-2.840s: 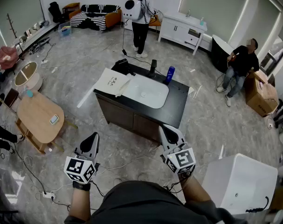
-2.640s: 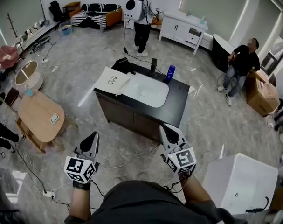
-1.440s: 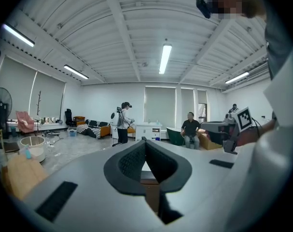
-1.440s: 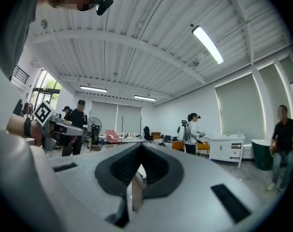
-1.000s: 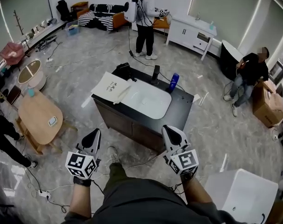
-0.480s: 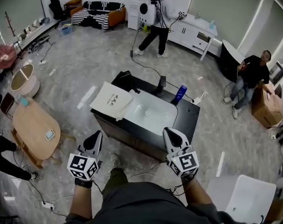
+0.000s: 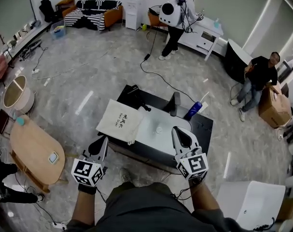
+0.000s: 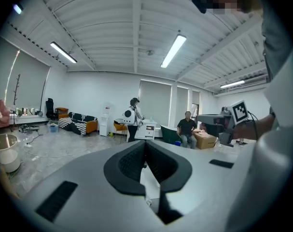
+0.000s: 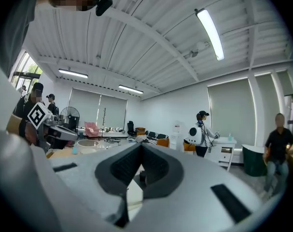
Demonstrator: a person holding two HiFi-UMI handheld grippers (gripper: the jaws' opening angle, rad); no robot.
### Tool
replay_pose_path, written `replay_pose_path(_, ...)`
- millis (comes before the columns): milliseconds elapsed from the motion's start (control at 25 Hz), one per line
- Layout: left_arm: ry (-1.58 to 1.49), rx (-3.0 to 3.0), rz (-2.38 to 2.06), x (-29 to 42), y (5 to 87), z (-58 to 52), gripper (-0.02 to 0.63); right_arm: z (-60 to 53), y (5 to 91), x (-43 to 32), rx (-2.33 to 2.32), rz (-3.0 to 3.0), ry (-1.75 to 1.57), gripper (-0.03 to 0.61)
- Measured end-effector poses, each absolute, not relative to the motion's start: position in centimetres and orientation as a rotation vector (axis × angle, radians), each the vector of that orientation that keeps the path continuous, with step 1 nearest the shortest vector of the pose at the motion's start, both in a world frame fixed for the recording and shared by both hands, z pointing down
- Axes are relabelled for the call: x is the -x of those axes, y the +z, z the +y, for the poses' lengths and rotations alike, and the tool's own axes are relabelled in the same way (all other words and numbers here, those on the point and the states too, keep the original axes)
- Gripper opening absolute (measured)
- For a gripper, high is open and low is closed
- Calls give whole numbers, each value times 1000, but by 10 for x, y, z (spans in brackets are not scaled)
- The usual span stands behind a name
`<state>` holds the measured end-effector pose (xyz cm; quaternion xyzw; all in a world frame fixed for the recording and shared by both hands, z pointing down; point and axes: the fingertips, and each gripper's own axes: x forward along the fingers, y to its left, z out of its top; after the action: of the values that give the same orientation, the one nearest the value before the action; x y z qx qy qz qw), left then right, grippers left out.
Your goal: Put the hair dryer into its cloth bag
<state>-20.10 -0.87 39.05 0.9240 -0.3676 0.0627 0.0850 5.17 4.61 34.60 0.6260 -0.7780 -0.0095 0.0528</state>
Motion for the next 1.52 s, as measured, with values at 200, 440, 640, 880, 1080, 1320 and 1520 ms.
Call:
replay_pose_path(200, 202, -2735, -1071, 198, 400, -49, -3, 8, 345, -49, -1906, -2351, -19, -2)
replay_pose_path(440, 194, -2710, -1125, 187, 400, -75, -2, -31, 348, -63, -1853, -2393, 5, -2)
replay_pose_path(640, 180, -2653, -1212, 172, 404, -81, 0, -62, 339, -82, -1781, -2465, -34, -2)
replay_pose_path(880, 215, -2639, -1226, 139, 412, -87, 149, -80, 343, -111, -1749, -2509, -18, -2)
replay_pose_path(1080, 261, -2636, -1224, 115, 418, -91, 204, -86, 346, -134, -1737, -2518, 6, -2)
replay_pose_path(1320, 374, -2612, -1211, 91, 447, -99, 202, -94, 354, -153, -1728, -2522, 29, -2)
replay_pose_path(1520, 496, -2602, -1174, 70, 482, -105, 204, -97, 364, -169, -1735, -2507, 60, -2)
